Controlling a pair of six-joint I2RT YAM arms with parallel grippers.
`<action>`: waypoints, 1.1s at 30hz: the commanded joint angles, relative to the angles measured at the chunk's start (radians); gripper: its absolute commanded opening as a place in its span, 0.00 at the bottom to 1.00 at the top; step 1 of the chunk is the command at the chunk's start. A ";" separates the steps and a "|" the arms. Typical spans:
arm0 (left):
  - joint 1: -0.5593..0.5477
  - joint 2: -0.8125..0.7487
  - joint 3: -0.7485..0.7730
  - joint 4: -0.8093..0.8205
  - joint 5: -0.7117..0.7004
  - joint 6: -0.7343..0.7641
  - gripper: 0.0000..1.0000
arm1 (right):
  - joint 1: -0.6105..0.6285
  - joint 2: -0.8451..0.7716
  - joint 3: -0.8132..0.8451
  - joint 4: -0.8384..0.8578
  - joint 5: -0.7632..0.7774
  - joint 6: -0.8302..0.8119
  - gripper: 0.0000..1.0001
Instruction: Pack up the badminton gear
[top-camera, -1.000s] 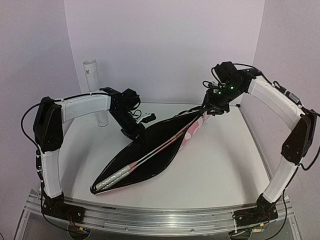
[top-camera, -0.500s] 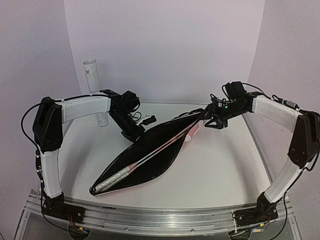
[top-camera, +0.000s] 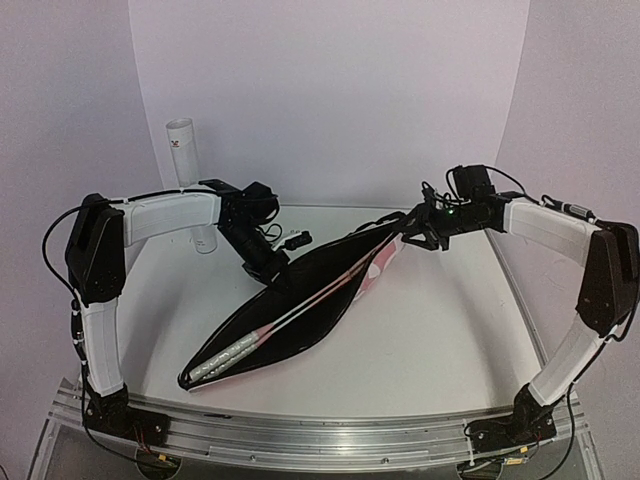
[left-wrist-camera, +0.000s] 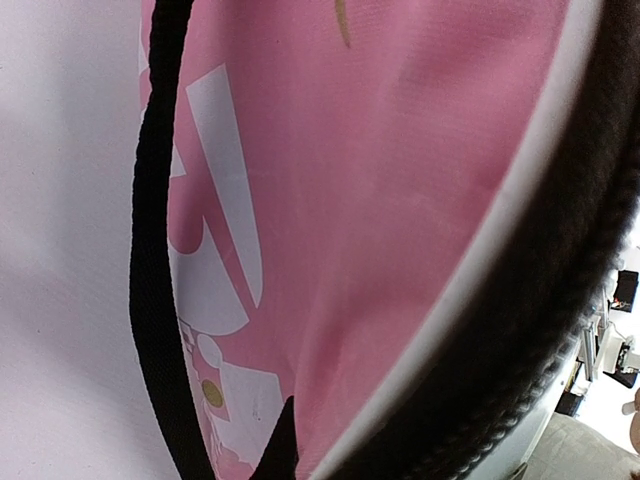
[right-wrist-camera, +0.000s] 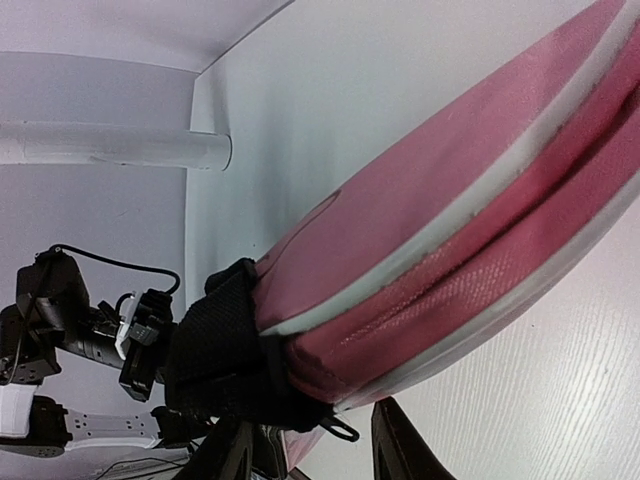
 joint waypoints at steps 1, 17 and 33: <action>0.002 -0.055 0.002 -0.009 0.032 -0.005 0.00 | -0.011 -0.027 0.016 0.049 -0.017 0.002 0.36; 0.002 -0.055 0.004 -0.009 0.031 -0.006 0.00 | -0.025 0.000 0.018 0.106 -0.051 0.049 0.31; 0.002 -0.054 0.007 -0.007 0.030 -0.005 0.00 | -0.025 0.043 0.001 0.157 -0.082 0.113 0.29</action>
